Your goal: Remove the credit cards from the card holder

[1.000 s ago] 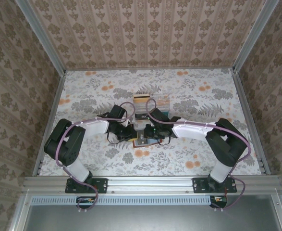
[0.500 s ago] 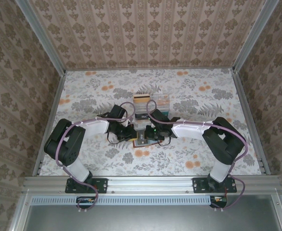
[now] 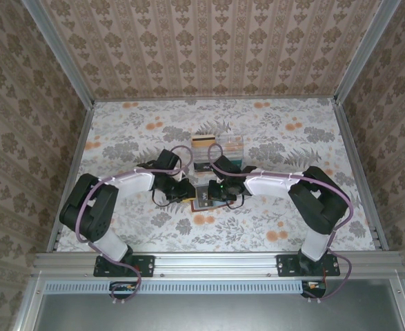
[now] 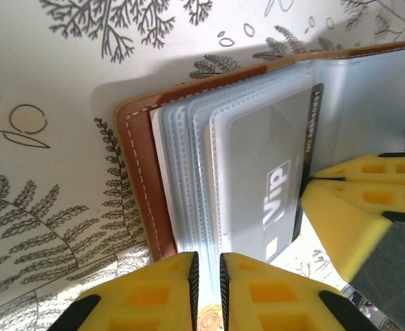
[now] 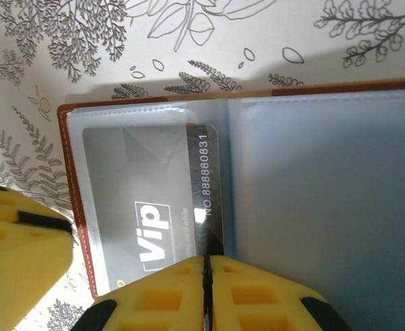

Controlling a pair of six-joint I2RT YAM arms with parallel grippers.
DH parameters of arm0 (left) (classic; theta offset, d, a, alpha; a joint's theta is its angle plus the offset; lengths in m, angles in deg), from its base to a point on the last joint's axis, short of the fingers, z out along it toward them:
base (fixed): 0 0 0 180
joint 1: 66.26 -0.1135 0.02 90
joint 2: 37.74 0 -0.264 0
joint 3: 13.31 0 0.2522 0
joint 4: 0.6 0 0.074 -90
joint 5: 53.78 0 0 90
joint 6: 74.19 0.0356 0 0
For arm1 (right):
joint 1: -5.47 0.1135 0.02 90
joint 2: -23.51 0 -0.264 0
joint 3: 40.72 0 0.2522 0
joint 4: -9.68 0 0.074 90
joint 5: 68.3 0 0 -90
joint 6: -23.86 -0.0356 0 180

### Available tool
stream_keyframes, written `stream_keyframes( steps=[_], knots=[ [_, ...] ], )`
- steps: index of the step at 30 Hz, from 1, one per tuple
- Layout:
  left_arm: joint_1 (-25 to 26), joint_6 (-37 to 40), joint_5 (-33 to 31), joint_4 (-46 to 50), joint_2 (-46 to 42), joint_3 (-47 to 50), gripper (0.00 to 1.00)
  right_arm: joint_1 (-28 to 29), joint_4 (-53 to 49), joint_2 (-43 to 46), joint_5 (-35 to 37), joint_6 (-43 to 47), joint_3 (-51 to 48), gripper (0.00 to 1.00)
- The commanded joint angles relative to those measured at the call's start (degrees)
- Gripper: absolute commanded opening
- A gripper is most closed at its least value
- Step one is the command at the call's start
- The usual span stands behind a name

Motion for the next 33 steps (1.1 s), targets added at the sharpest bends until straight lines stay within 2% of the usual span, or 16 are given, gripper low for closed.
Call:
stream_keyframes(
  steps=[1, 14, 20, 26, 28, 33],
  knots=[
    [-0.2, 1.6, -0.8, 1.7, 0.1, 0.1, 0.18, 0.4, -4.3, -1.0, 2.0, 1.3, 1.2, 0.12],
    [0.0, 1.3, -1.4, 0.9, 3.1, 0.6, 0.16, 1.4, -9.6, -0.9, 5.8, 3.2, 4.0, 0.13],
    [-0.3, 1.6, -1.9, 2.9, -0.5, -1.7, 0.15, 1.6, -9.9, -0.5, 5.9, 3.3, 4.6, 0.13],
    [0.7, -0.1, 1.0, 0.5, -2.7, -3.6, 0.08, 2.1, -9.5, -0.1, 5.2, 3.2, 5.7, 0.14],
    [1.4, -0.4, 1.4, -0.5, -1.9, -3.6, 0.07, 2.1, -9.3, -0.1, 4.6, 3.2, 5.9, 0.17],
    [1.9, -1.2, 2.8, -2.8, 1.5, -2.9, 0.05, 2.1, -8.4, -0.2, 4.1, 2.6, 5.5, 0.17]
  ],
)
